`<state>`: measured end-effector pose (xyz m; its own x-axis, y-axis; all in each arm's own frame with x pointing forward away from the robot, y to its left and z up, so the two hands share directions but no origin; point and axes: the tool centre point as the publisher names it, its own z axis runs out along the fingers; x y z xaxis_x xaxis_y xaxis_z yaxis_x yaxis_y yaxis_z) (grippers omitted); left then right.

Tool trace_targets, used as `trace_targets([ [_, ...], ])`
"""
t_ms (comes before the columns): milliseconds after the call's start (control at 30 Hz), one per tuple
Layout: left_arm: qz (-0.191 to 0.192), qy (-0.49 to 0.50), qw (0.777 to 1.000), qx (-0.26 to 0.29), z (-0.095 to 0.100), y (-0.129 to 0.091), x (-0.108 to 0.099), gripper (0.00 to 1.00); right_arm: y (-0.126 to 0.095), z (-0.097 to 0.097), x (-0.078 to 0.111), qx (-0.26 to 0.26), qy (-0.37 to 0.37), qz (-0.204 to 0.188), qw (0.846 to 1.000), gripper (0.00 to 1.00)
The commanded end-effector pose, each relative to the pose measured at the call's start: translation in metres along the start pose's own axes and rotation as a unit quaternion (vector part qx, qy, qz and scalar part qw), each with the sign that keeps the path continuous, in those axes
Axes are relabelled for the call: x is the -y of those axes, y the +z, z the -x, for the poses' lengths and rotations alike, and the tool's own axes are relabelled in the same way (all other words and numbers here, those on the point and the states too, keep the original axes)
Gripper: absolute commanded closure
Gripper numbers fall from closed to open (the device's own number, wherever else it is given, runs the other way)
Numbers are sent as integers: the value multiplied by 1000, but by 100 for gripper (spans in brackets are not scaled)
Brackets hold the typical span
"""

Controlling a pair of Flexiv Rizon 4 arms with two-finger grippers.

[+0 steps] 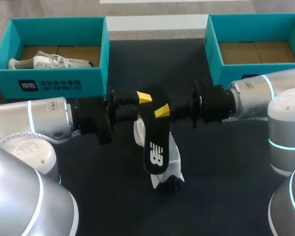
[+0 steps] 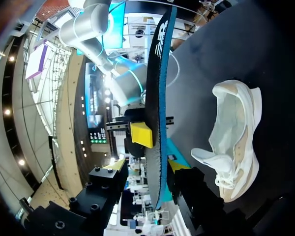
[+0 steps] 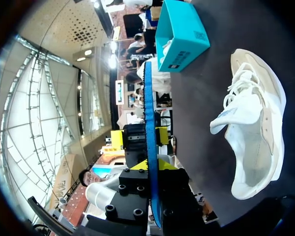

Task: Take the shoe out of the shoebox, open the shoe tongue, remove and reinsert the insole, then place the shoe into the shoebox

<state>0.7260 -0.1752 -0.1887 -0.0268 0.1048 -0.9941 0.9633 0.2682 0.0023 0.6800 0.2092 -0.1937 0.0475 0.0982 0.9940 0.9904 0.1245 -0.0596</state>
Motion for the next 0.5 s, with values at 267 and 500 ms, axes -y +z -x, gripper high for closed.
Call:
trace_targets([
  [267,9,-5,1000,-5,-5,7,0,52,11,1,-4,-7,-3,13,1000,100],
  [500,10,-11,1000,-7,-8,10,0,62,14,2,-6,-12,-5,16,1000,100],
])
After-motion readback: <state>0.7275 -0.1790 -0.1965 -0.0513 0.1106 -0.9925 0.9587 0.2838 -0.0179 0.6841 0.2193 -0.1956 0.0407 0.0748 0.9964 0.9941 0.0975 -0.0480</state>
